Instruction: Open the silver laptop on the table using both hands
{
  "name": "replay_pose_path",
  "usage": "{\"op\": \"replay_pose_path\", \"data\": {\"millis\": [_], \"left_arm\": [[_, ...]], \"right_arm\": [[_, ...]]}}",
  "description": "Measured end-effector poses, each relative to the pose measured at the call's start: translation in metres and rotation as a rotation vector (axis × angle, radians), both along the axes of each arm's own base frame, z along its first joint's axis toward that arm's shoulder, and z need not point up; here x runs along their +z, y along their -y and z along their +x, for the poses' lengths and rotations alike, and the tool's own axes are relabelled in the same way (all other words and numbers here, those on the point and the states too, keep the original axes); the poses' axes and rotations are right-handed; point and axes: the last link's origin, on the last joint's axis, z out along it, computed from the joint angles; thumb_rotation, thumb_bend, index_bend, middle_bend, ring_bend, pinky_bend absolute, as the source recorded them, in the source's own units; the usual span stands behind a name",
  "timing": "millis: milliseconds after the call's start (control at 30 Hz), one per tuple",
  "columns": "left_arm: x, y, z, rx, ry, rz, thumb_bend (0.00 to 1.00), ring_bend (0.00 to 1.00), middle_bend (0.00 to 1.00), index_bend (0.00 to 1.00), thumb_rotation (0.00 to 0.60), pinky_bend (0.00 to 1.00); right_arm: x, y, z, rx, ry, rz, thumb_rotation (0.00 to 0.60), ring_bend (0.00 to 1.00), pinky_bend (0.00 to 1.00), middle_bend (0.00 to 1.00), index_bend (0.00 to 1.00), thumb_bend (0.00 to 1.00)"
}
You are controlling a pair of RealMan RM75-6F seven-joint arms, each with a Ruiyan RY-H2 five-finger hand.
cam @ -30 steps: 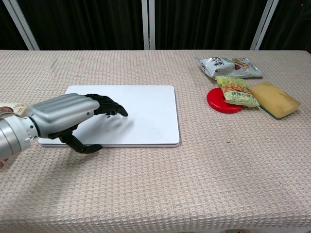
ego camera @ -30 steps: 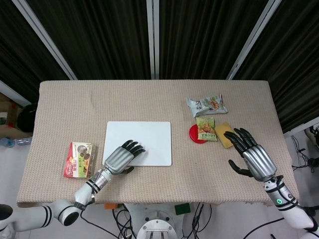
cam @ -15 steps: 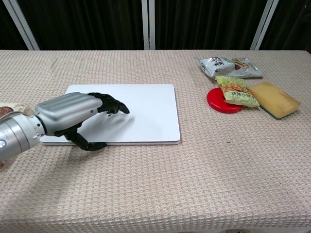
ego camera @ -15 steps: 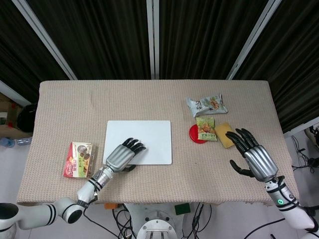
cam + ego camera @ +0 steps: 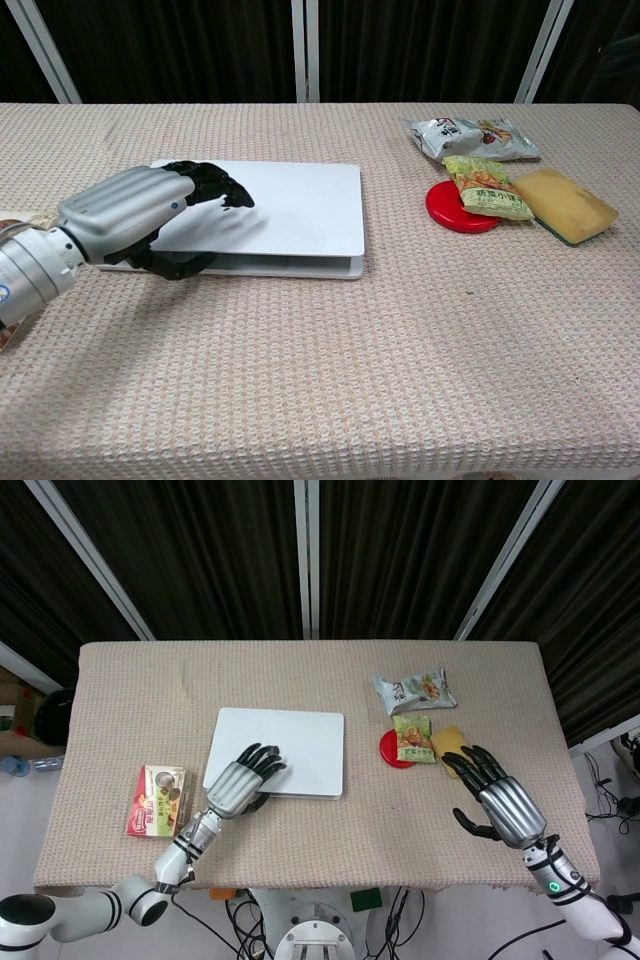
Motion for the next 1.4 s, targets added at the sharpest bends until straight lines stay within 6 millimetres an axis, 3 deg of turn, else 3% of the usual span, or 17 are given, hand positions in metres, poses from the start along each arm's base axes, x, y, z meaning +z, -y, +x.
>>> {"op": "replay_pose_path", "data": {"millis": [200,400,800,1400], "left_arm": [[-0.003,-0.008,-0.002,-0.021,0.069,0.08,0.6,0.12,0.26,0.27,0.6,0.12],[0.003,-0.022,0.009,-0.047,0.159,0.154,0.61,0.12,0.26,0.27,0.6,0.12],[0.013,-0.035,0.021,-0.064,0.194,0.181,0.61,0.12,0.26,0.27,0.6,0.12],[0.016,-0.039,0.02,-0.062,0.186,0.183,0.61,0.12,0.26,0.26,0.6,0.12]], "right_arm": [[-0.018,-0.003,0.0,-0.004,-0.042,0.088,0.6,0.0,0.01,0.1,0.0,0.49],[-0.045,-0.004,0.004,0.004,-0.104,0.214,0.6,0.0,0.01,0.1,0.0,0.55],[-0.108,0.022,0.041,0.043,-0.148,0.338,0.6,0.0,0.0,0.02,0.0,0.55],[-0.146,0.065,0.083,0.077,-0.14,0.352,0.6,0.0,0.0,0.02,0.0,0.53]]}}
